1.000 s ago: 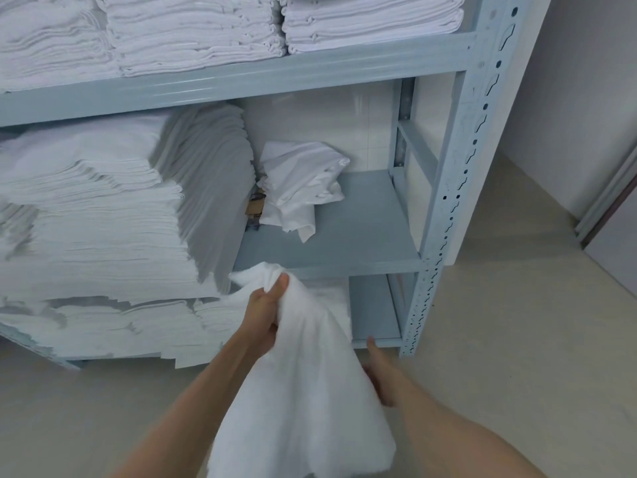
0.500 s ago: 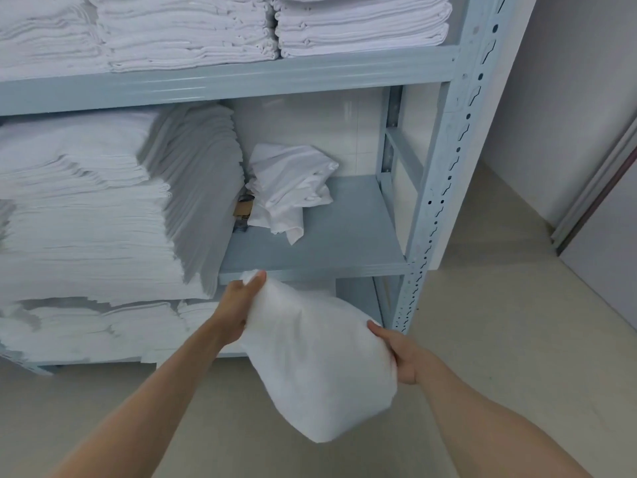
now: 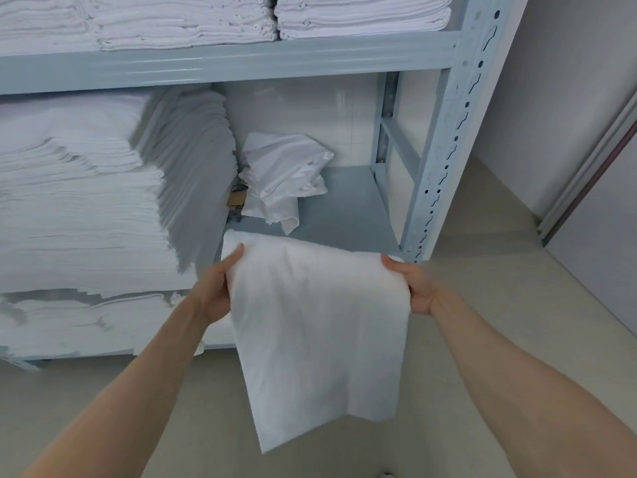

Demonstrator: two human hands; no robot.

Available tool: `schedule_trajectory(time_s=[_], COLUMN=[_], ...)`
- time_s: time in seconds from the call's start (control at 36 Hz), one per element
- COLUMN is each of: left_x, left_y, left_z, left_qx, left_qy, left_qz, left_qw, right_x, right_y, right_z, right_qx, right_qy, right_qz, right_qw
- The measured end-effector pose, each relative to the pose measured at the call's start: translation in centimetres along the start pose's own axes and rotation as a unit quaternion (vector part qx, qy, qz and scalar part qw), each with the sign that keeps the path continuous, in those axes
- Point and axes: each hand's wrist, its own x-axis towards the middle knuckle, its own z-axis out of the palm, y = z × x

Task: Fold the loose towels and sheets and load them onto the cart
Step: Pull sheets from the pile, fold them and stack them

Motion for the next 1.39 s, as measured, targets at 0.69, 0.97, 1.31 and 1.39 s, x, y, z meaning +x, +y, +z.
schedule_trajectory(time_s=[0.69, 0.97, 1.31, 1.39], left_x=[1.5, -0.1, 0.7, 1.6], left_y=[0.6, -1.3, -4.9, -5.0], left_z=[0.9, -0.3, -1.0, -0.6], left_qx=[0.272, 0.522, 0.641, 0.658], left_qy=[0.172, -0.037, 0.026, 0.025], left_qz=[0.046, 0.014, 0.048, 0.063], left_qw=[0.946, 0.852, 0.766, 0.75], right_x=[-0.2, -0.5, -0.2, 0.2], right_y=[-3.4, -1.6, 1.7, 2.3], right_z=[2.8, 3.8, 5.6, 5.4], right_qx=[-0.287, -0.625, -0.768, -0.801], right_qy=[0.121, 0.071, 0.066, 0.059], right_qz=[0.028, 0.081, 0.022, 0.063], right_qw=[0.95, 0.773, 0.637, 0.593])
